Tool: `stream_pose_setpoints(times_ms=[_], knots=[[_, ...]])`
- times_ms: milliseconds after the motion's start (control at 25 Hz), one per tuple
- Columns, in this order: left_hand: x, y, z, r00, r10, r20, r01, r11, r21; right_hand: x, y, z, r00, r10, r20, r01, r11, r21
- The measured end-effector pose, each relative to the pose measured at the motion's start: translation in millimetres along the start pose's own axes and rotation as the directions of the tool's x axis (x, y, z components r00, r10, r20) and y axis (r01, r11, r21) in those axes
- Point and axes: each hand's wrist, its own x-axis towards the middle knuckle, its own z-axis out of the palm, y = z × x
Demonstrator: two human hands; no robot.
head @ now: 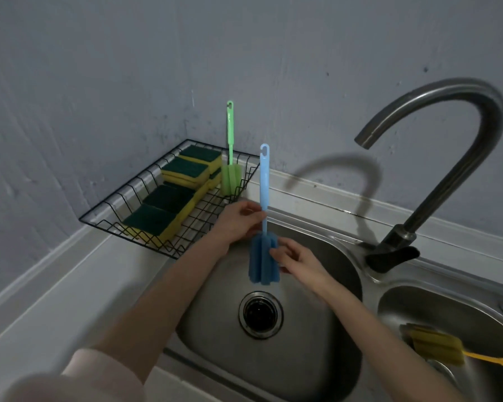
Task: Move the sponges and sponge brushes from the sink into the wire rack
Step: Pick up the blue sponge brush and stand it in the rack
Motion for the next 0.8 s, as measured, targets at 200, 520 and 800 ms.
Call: stream_pose_setpoints(times_ms=[200, 520, 800], knots=[[7, 51, -38, 0.981, 0.195, -0.010, -0.191, 0.970, 0.149, 31, -47, 7, 0.986, -0.164, -0.033, 0.161, 0.985, -0.066], [41, 92, -96, 0.960, 0.280, -0.001, -0.272, 0.934, 0.232, 92, -101, 39, 0.957, -0.261, -0.125, 0.238, 0.956, -0.174], [84, 79, -121, 0.984, 0.173, -0.031, -0.161, 0.960, 0.228, 139, -101, 54, 0.949, -0.213, -0.230, 0.106, 0.908, -0.405]])
